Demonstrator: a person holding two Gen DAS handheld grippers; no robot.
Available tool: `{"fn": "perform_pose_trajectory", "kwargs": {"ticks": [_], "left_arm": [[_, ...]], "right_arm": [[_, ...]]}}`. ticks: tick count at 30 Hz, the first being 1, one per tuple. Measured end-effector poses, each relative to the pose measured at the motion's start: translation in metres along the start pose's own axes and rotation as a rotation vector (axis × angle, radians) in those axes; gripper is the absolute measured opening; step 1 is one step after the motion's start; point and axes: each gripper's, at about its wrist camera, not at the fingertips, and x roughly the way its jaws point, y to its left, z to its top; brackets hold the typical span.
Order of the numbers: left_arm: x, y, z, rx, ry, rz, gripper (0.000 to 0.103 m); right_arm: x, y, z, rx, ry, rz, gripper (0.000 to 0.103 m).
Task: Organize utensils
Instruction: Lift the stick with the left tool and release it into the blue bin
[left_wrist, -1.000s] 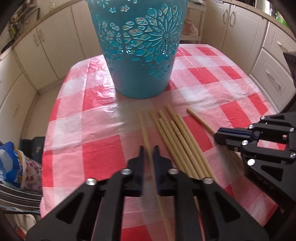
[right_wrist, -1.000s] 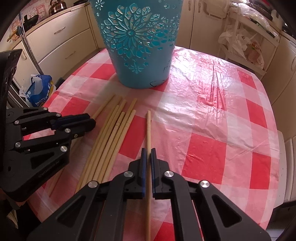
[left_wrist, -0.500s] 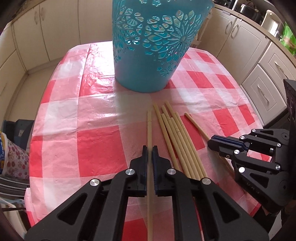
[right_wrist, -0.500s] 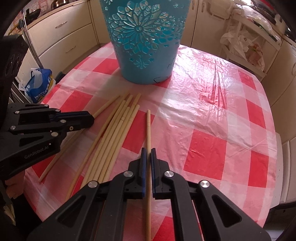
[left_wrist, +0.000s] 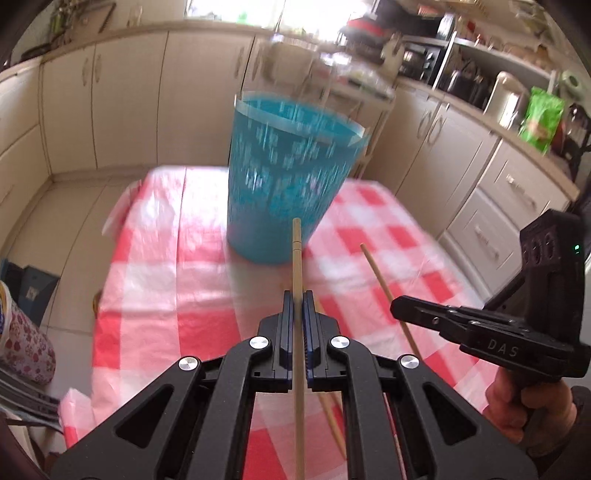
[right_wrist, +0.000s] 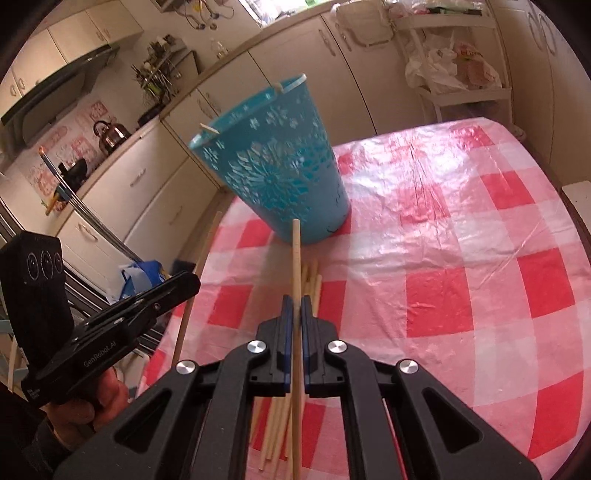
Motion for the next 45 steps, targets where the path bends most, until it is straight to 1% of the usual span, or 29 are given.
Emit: {"fn": "perform_pose_trajectory", "kwargs": {"ticks": [2,4,6,9,13,16,18,21,24,27,29,33,36,40,45], "left_arm": [[-0.018,-0.001,0.012,-0.002,-0.083,-0.015,0.005],[-0.029,-0.004,0.022,-0.009,-0.148,-0.023,0.005],[-0.042,-0.004,0.030,-0.018,-0.203,-0.032,0.005],[-0.055,-0.005,0.052,-0.021,-0.293,-0.036,0.005],[-0.068,-0.006,0.084,-0.027,-0.402,-0.037,0.005],[-0.066,-0.008,0.111,-0.023,-0.471,-0.045,0.005],[-0.061,-0.008,0.130,-0.034,-0.507,-0.054,0.005],[-0.049,-0.006,0.159,-0.057,-0.565,-0.053,0.005],[-0.036,-0.004,0.179,-0.078,-0.610,-0.040,0.005],[-0.019,0.001,0.188,-0.100,-0.631,-0.020,0.005],[-0.005,0.005,0.190,-0.113,-0.636,-0.005,0.005],[0.019,0.013,0.190,-0.129,-0.627,0.011,0.005],[0.030,0.014,0.186,-0.120,-0.616,0.035,0.005],[0.043,0.011,0.178,-0.090,-0.582,0.059,0.005],[0.055,0.016,0.169,-0.100,-0.529,0.073,0.005]], "right_arm": [[-0.012,0.009,0.009,-0.006,-0.057,0.016,0.005],[-0.024,0.017,0.018,-0.006,-0.110,0.033,0.005],[-0.035,0.022,0.029,0.000,-0.164,0.042,0.005],[-0.049,0.029,0.042,-0.001,-0.232,0.050,0.005],[-0.063,0.045,0.071,-0.024,-0.351,0.054,0.005],[-0.065,0.060,0.100,-0.052,-0.442,0.060,0.005],[-0.059,0.068,0.124,-0.069,-0.508,0.049,0.005],[-0.045,0.073,0.154,-0.067,-0.563,0.033,0.005],[-0.027,0.069,0.178,-0.054,-0.602,0.006,0.005],[-0.007,0.060,0.193,-0.035,-0.607,-0.018,0.005],[0.007,0.054,0.196,-0.030,-0.594,-0.032,0.005],[0.030,0.046,0.196,-0.033,-0.566,-0.064,0.005],[0.040,0.041,0.191,-0.035,-0.554,-0.082,0.005],[0.050,0.040,0.182,-0.046,-0.533,-0.099,0.006],[0.062,0.037,0.174,-0.057,-0.469,-0.109,0.007]]}}
